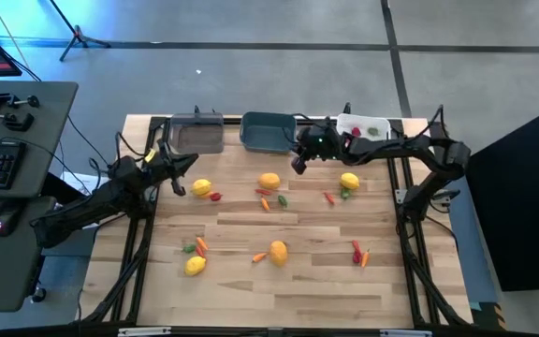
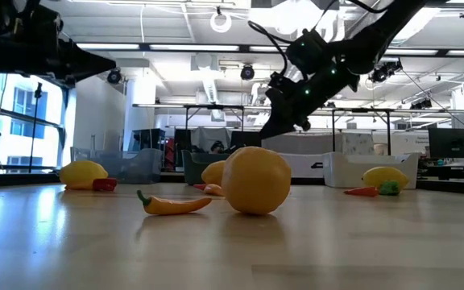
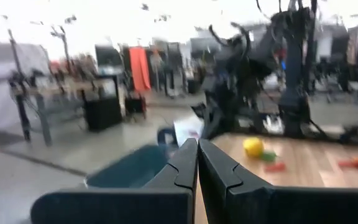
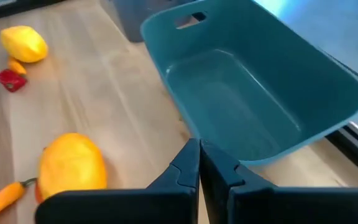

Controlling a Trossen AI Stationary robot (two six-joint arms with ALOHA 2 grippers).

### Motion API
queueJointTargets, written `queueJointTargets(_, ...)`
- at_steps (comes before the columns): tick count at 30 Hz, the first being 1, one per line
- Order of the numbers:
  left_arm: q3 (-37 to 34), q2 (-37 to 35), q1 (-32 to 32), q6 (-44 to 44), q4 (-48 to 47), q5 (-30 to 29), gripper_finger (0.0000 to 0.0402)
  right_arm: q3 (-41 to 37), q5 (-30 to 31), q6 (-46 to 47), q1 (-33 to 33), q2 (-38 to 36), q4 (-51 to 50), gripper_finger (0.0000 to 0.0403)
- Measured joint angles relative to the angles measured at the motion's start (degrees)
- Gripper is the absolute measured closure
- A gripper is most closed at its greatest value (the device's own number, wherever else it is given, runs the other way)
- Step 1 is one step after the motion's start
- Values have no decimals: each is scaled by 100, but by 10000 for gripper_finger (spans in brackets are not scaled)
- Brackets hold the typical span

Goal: Sort produce into baskets
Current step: Put the green chili pepper into the white bin

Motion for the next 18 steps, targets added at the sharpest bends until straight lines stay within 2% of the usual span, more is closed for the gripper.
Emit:
queueJointTargets(3, 405, 205, -2, -31, -888, 102, 401, -159, 0, 47, 96, 0, 311, 403)
queueJointTargets(6, 757, 502, -37, -454, -1270, 337, 401, -219, -2, 35, 148, 0, 443, 403)
queueJointTargets(10, 1004, 972, -278, -772, -1352, 579, 401, -219, -5, 30, 190, 0, 452, 403)
queueJointTargets(18, 1402, 2101, -809, -1245, -1463, 553, 401, -219, -7, -137, 236, 0, 461, 403)
